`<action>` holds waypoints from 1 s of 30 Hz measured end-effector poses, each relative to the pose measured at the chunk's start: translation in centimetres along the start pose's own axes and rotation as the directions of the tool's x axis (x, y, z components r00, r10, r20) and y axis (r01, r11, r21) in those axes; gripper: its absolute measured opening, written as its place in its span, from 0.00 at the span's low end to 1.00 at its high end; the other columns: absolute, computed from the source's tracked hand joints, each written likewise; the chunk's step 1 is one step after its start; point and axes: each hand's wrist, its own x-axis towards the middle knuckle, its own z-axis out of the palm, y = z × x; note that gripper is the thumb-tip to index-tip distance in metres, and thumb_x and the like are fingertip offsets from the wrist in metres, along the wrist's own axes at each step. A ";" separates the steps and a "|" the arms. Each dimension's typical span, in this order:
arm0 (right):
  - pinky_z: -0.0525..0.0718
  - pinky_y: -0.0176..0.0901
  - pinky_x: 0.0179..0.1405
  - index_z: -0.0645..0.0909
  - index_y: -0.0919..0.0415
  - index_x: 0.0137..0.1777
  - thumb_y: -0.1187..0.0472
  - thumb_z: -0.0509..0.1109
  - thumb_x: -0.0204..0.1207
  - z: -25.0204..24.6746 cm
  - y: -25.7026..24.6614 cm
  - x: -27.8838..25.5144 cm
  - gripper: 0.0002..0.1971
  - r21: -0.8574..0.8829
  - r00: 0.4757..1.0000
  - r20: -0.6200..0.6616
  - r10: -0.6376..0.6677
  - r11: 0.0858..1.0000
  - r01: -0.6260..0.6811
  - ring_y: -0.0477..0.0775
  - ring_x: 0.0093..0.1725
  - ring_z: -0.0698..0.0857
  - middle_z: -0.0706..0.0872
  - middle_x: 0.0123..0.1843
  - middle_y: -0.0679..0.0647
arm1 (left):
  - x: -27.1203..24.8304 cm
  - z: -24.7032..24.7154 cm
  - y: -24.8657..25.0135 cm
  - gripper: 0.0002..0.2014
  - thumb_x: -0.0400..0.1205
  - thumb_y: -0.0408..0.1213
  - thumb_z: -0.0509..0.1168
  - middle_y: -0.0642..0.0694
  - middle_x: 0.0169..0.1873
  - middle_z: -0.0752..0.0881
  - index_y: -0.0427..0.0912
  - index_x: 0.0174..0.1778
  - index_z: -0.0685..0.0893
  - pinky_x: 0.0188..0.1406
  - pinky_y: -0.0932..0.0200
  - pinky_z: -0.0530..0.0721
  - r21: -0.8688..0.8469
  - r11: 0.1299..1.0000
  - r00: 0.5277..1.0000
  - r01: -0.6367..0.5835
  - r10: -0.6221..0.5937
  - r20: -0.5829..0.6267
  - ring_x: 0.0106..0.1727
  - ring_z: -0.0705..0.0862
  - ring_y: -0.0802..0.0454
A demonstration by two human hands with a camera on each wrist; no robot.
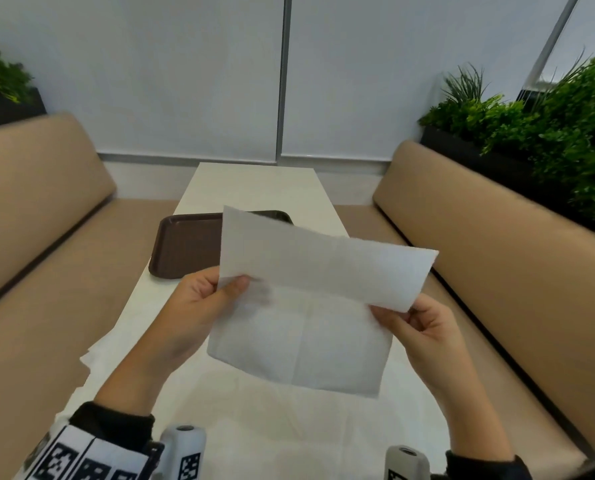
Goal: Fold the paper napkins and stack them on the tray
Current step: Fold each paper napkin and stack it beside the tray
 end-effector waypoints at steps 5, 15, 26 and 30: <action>0.84 0.34 0.36 0.89 0.58 0.31 0.86 0.63 0.71 -0.6 0.0 0.0 0.24 0.037 0.998 0.050 -0.039 0.999 0.037 0.49 0.39 0.88 0.91 0.41 0.52 | -0.1 -0.7 0.0 0.12 0.65 0.52 0.78 0.51 0.41 0.88 0.50 0.38 0.90 0.34 0.63 0.85 0.022 0.999 0.999 -0.033 0.033 0.001 0.41 0.87 0.54; 0.82 0.37 0.56 0.91 0.51 0.38 0.88 0.58 0.73 -2.1 0.5 -0.4 0.31 -0.227 0.947 0.320 -0.039 0.967 0.117 0.50 0.61 0.85 0.88 0.56 0.46 | 0.4 -1.8 0.8 0.15 0.63 0.53 0.75 0.47 0.31 0.79 0.47 0.34 0.82 0.32 0.56 0.76 0.100 0.987 0.992 0.123 -0.125 0.021 0.32 0.78 0.50; 0.82 0.50 0.64 0.88 0.55 0.58 0.55 0.70 0.79 3.3 -2.3 3.8 0.11 -0.460 0.686 0.694 0.221 0.868 0.185 0.46 0.58 0.85 0.87 0.56 0.43 | 2.3 1.9 4.5 0.12 0.80 0.32 0.68 0.56 0.47 0.89 0.56 0.40 0.91 0.57 0.52 0.84 0.652 0.706 0.840 -0.277 -0.153 0.522 0.54 0.87 0.56; 0.84 0.63 0.51 0.89 0.43 0.54 0.34 0.64 0.75 2.5 -1.3 4.7 0.20 -0.521 0.712 0.655 0.254 0.834 0.182 0.64 0.47 0.87 0.91 0.46 0.55 | 3.1 1.8 4.7 0.14 0.80 0.27 0.67 0.57 0.45 0.89 0.52 0.43 0.92 0.52 0.62 0.83 0.680 0.658 0.865 -0.323 -0.086 0.494 0.51 0.87 0.59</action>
